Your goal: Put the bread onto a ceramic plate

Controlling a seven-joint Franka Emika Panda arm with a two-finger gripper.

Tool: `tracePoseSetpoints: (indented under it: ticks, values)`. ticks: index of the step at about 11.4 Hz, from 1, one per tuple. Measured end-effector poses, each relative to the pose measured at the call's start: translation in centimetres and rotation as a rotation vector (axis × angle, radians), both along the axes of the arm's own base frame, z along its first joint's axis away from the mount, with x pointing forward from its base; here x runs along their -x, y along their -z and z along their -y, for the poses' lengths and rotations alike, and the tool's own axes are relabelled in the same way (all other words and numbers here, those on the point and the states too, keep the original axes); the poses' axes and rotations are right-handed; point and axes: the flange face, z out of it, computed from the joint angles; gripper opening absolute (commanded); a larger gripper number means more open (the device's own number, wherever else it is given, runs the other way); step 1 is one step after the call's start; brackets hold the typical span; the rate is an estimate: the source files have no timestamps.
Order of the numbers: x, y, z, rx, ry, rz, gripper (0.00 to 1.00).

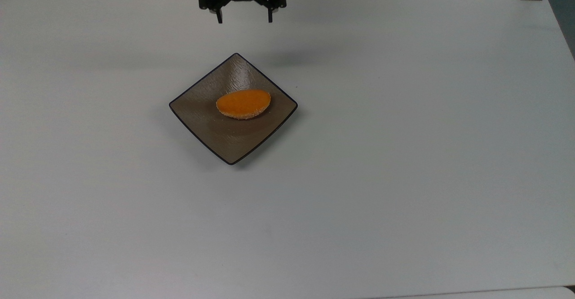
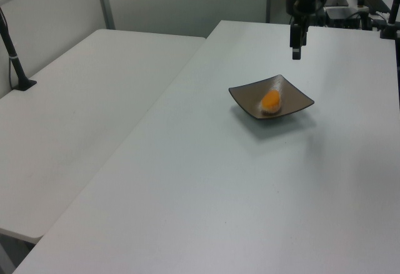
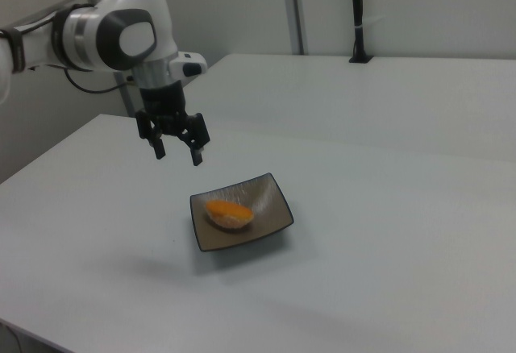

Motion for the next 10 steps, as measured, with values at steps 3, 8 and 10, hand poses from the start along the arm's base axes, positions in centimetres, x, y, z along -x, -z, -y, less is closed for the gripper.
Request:
tracePoseSetpoints:
  ticks: [3,8,10]
  values:
    - [0.8,-1.1,-2.6,-0.008,-0.009,0.015,1.0]
    - [0.9,-1.0,-5.7,-0.002,0.062,0.045,1.0]
    - [0.8,-0.9,-5.8,0.0,0.061,0.044,1.0]
